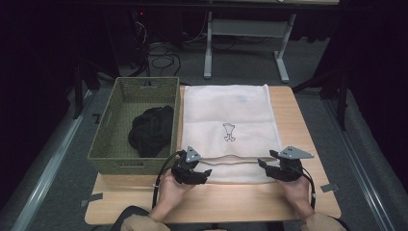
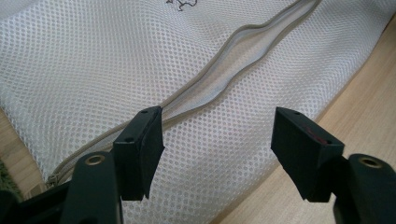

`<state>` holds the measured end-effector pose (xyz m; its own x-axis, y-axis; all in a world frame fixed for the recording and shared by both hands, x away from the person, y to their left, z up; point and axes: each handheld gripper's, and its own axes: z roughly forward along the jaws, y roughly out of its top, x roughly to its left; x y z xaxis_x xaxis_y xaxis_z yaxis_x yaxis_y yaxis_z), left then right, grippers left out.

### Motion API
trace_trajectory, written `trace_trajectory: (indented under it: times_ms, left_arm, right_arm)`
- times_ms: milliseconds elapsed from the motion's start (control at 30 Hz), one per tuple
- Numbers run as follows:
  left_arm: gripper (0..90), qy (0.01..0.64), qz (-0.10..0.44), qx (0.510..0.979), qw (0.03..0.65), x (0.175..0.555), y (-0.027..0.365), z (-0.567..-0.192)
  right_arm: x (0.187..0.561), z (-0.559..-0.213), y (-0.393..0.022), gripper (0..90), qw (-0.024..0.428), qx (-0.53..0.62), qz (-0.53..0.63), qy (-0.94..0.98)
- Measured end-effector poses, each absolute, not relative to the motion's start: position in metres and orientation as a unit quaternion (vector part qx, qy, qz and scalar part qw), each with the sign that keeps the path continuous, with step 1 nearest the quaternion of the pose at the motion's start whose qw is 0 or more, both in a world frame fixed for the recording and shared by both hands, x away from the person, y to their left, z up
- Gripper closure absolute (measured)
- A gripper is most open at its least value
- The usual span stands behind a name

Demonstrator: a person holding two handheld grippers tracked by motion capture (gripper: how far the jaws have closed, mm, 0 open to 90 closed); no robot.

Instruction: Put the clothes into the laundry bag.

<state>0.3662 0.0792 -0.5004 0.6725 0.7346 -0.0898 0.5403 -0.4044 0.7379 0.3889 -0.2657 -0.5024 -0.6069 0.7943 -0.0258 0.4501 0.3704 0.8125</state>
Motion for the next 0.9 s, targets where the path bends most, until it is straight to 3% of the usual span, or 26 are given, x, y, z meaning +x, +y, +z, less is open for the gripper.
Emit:
trace_trajectory:
  times_ms: [900]
  left_arm:
    - [42.0, 0.376, 0.135, 0.819, 0.413, 0.364, 0.076, -0.485]
  right_arm:
    - [0.39, -0.501, -0.265, 39.1, 0.207, 0.387, 0.402, 0.804]
